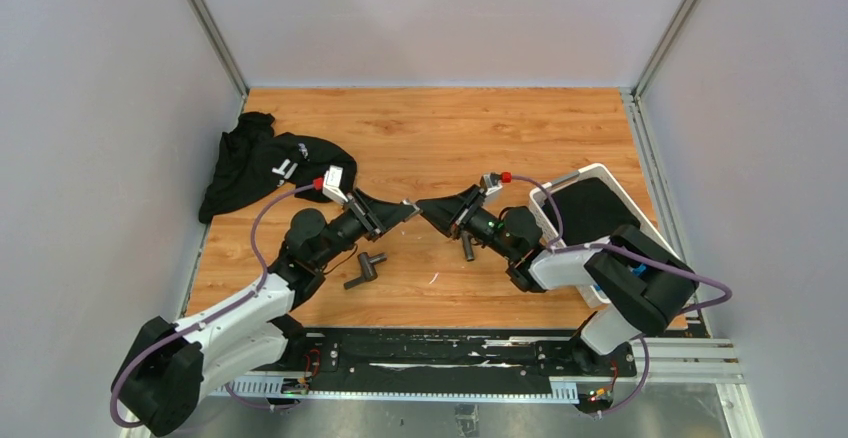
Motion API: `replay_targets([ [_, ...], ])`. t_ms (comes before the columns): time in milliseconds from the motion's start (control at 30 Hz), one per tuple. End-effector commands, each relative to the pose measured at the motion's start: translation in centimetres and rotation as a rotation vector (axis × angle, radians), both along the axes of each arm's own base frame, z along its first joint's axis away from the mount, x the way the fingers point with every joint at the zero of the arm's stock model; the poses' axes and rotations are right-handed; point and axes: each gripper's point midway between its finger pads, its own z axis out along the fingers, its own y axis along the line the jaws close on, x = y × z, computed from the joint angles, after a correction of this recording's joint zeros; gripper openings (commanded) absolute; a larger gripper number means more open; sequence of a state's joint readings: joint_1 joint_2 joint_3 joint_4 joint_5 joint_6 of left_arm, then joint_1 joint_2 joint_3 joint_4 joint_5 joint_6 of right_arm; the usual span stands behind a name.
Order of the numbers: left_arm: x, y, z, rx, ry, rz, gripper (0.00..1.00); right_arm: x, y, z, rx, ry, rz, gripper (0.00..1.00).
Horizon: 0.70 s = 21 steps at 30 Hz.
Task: Install the water faucets
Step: Adjust the adaptor at the center of the board.
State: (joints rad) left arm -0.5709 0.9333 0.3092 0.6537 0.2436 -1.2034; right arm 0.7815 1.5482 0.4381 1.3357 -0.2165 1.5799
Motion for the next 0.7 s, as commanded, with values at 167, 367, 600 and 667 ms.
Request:
replay_targets([
  [167, -1.5, 1.3, 0.0, 0.102, -0.045, -0.022, 0.0, -1.6, -5.2, -3.5, -0.212, 0.017, -0.051, 0.58],
  [367, -5.7, -0.4, 2.0, 0.217, -0.239, -0.332, 0.0, -3.0, -9.3, -4.6, -0.746, -0.139, 0.001, 0.56],
  [600, -8.5, -2.0, 2.6, 0.319, -0.344, -0.684, 0.0, -7.6, -6.7, 0.9, -0.674, -0.569, 0.367, 0.56],
  [667, -8.7, -2.1, 2.9, 0.337, -0.36, -0.739, 0.0, -8.5, -6.2, 1.6, -0.614, -0.597, 0.421, 0.58],
])
